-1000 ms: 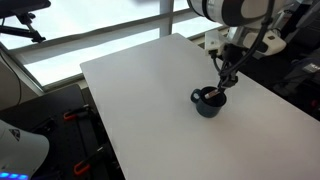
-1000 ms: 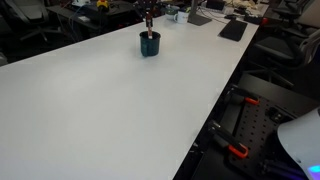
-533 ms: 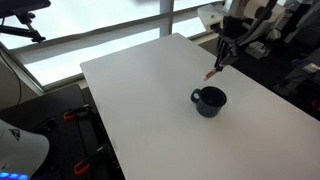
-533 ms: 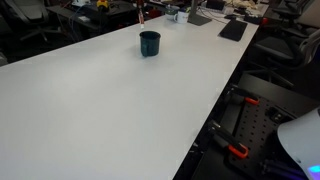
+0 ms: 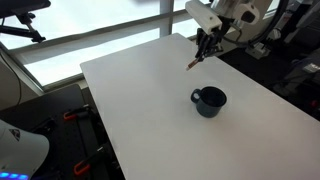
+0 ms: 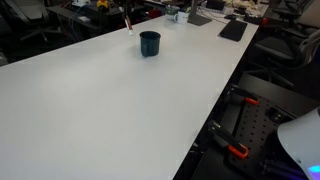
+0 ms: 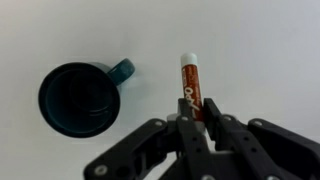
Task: Put the marker on the table.
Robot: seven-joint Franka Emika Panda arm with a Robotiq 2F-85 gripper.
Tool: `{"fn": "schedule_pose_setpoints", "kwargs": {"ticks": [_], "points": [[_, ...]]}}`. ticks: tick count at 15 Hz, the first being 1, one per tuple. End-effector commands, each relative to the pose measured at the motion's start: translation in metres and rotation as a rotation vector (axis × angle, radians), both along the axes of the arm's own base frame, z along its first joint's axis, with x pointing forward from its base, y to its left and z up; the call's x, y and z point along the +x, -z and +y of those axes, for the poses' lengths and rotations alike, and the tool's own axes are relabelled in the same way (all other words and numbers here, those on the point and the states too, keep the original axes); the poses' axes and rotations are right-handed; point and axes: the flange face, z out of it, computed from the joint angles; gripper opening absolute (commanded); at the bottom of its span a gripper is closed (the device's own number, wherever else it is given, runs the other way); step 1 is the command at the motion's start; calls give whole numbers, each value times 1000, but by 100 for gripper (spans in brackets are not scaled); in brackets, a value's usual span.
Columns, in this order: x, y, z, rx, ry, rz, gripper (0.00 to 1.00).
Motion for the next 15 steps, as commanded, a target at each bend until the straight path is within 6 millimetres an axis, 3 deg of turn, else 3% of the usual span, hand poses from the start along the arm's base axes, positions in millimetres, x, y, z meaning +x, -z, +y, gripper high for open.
{"fn": "schedule_pose_setpoints", "kwargs": {"ticks": [1, 8, 11, 15], "points": [[5, 17, 9, 117, -155, 63, 5], [-6, 77, 21, 234, -387, 351, 5], [-7, 105, 26, 151, -400, 448, 5], [0, 135, 29, -91, -406, 465, 5]]}}
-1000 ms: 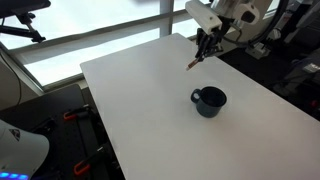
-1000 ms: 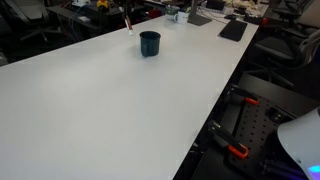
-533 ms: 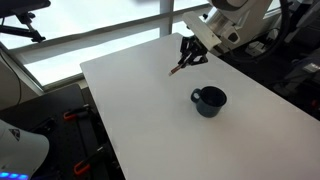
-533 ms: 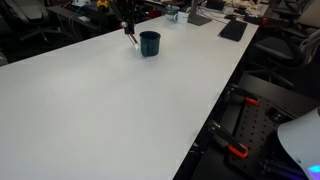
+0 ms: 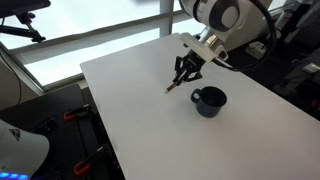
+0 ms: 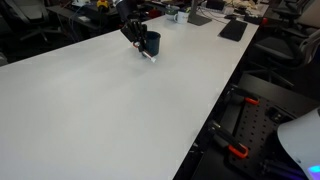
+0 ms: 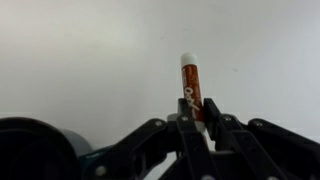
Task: Put the marker on the table.
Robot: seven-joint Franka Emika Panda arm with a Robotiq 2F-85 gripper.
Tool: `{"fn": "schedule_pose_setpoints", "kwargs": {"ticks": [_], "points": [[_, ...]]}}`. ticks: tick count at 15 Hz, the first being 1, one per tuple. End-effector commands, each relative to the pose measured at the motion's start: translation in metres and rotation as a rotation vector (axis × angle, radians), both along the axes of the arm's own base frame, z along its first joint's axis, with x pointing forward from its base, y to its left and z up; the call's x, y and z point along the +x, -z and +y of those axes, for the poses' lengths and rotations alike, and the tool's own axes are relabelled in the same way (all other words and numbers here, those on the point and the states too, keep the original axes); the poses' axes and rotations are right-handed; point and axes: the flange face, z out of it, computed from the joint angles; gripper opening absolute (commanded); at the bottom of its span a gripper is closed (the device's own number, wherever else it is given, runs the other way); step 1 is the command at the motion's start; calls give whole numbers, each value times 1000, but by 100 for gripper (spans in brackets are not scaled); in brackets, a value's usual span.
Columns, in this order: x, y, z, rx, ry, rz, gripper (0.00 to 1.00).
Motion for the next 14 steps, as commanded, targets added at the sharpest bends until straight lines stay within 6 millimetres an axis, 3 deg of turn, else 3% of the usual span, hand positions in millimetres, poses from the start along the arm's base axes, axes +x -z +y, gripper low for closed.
{"fn": "schedule_pose_setpoints", "kwargs": {"ticks": [1, 7, 13, 14], "points": [[12, 14, 7, -193, -46, -35, 5], [17, 35, 19, -431, -129, -107, 5], [15, 38, 27, -416, -138, -94, 5], [15, 38, 26, -408, -135, -87, 44]]}}
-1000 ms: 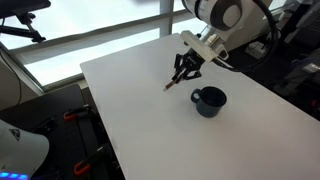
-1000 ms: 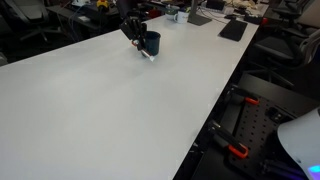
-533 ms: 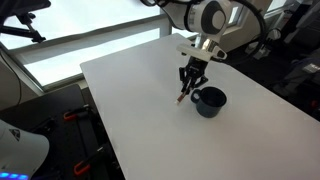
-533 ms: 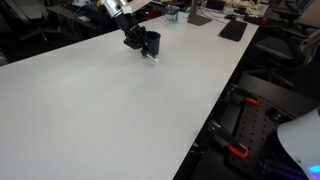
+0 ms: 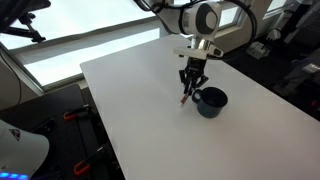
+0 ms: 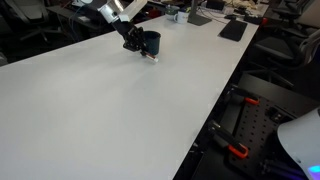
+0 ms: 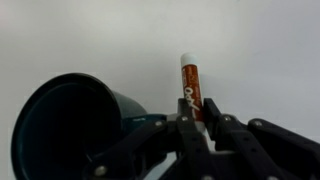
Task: Put the marker on the table.
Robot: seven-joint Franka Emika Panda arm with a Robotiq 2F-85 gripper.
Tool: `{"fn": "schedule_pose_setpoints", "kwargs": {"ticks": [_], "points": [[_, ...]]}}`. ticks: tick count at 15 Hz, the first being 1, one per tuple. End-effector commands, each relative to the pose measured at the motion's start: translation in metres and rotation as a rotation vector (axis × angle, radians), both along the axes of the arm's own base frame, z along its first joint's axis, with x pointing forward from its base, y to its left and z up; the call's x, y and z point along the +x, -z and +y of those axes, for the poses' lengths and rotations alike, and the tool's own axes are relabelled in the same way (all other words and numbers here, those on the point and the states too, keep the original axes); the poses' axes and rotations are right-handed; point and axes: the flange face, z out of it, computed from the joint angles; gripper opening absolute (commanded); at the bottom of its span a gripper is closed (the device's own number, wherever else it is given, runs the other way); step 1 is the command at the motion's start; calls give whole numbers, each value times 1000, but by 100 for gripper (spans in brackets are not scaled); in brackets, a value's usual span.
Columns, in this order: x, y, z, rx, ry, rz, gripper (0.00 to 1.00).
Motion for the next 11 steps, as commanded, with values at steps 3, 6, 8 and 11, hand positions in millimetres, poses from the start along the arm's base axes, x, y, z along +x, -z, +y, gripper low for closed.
{"fn": "schedule_pose_setpoints", "kwargs": {"ticks": [3, 6, 8, 11], "points": [[-2, -5, 0, 44, 7, 30, 59], [-3, 1, 1, 23, 4, 27, 58], [-3, 1, 0, 28, 1, 31, 68], [-3, 1, -1, 28, 2, 32, 68]]}}
